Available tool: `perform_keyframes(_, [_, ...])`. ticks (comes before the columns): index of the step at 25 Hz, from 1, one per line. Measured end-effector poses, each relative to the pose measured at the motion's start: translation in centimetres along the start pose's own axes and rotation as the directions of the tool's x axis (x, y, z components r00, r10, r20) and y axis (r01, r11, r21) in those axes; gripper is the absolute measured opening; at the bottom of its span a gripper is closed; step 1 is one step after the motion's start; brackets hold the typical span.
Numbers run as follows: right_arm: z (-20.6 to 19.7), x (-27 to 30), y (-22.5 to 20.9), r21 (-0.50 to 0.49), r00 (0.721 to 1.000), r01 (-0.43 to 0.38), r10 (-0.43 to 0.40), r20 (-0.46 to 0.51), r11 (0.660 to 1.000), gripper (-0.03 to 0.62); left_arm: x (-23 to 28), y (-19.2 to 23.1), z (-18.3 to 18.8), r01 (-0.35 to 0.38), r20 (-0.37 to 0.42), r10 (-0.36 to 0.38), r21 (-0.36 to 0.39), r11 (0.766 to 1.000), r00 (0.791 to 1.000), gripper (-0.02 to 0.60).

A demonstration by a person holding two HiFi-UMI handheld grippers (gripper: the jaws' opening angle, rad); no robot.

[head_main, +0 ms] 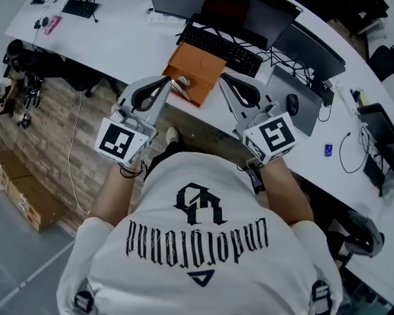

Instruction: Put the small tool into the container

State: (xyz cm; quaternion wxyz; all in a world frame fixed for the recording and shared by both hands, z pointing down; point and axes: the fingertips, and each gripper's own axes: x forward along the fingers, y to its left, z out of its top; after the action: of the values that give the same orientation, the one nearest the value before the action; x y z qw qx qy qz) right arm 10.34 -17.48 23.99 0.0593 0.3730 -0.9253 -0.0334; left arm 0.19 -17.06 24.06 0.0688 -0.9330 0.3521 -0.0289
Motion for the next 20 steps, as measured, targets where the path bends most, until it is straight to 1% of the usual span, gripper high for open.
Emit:
perform_keyframes(5, [-1.4,-2.7,2.1,0.01,0.998,-0.057,0.057,-0.025,0.998,0.02,-2.6,-3.0,0.8,-0.064,-0.003,0.064,-0.013,0.998,0.998,0.014])
perform_keyframes(9, [-1.6,-4.1,4.0,0.027,0.995,-0.099,0.099,-0.016,0.995,0.02,-4.6,-4.4,1.3,-0.104,0.006,0.104,-0.037,0.994,0.995,0.014])
perform_keyframes(16, [-1.5,-6.6,6.3,0.039,0.994,-0.107,0.107,0.006,0.993,0.02,-7.9,-6.2,1.2,-0.127,-0.02,0.126,-0.049,0.991,0.992,0.014])
perform_keyframes(20, [-1.6,-7.5,7.1,0.049,0.997,-0.082,0.082,0.01,0.995,0.02,-9.2,-7.2,0.1,-0.101,-0.05,0.097,-0.066,0.993,0.994,0.014])
